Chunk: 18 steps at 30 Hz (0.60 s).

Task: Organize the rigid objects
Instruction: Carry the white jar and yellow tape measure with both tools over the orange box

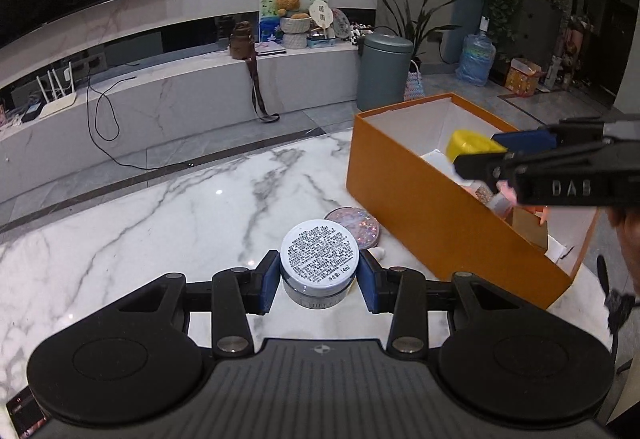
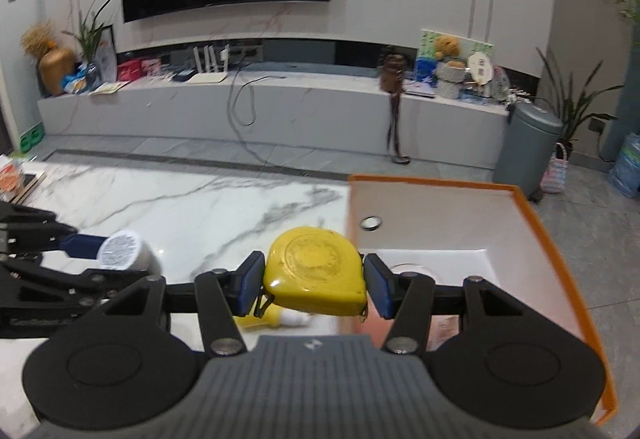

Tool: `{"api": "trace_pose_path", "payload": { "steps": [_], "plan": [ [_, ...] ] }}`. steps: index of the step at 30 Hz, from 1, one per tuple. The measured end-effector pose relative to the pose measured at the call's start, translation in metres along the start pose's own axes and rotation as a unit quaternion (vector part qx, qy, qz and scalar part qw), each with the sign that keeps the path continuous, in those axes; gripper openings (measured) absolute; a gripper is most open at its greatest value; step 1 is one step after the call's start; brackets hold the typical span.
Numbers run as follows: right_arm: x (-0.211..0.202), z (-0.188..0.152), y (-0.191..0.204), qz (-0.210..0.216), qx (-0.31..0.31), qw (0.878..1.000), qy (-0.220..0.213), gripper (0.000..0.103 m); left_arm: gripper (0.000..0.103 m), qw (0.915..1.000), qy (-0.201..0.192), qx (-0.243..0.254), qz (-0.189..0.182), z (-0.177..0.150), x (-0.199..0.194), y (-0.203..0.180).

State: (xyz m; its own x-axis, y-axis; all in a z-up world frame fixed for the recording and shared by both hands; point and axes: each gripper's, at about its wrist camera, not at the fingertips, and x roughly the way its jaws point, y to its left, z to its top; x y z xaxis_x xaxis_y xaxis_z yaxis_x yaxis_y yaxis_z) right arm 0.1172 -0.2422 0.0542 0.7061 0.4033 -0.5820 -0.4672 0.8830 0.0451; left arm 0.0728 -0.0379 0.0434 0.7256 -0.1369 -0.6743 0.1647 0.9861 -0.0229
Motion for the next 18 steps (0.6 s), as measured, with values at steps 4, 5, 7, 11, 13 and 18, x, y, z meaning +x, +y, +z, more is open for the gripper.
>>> {"api": "trace_pose_path", "payload": {
  "steps": [4,5,7,11,13,18],
  "plan": [
    [-0.007,0.001,-0.021,-0.022,0.006,1.0,-0.007,0.054,0.047,1.0,0.0,-0.001,-0.007,0.006,0.002,-0.012],
    [-0.008,0.001,-0.028,-0.028,0.009,1.0,-0.007,0.054,0.047,0.9999,-0.002,0.0,-0.01,0.009,0.003,-0.018],
    [-0.01,0.0,-0.039,-0.038,0.018,0.999,-0.006,0.054,0.047,0.9998,-0.007,0.007,-0.018,0.016,0.003,-0.03],
    [-0.015,-0.002,-0.065,-0.057,0.04,0.998,-0.006,0.054,0.047,0.9988,-0.016,0.031,-0.035,0.036,0.004,-0.057],
    [-0.016,-0.003,-0.079,-0.067,0.049,0.997,-0.001,0.054,0.047,0.9975,-0.007,0.05,-0.048,0.046,0.008,-0.071],
    [-0.015,-0.011,-0.108,-0.089,0.052,0.994,0.025,0.054,0.047,0.9949,0.0,0.083,-0.058,0.065,0.022,-0.102]
  ]
}}
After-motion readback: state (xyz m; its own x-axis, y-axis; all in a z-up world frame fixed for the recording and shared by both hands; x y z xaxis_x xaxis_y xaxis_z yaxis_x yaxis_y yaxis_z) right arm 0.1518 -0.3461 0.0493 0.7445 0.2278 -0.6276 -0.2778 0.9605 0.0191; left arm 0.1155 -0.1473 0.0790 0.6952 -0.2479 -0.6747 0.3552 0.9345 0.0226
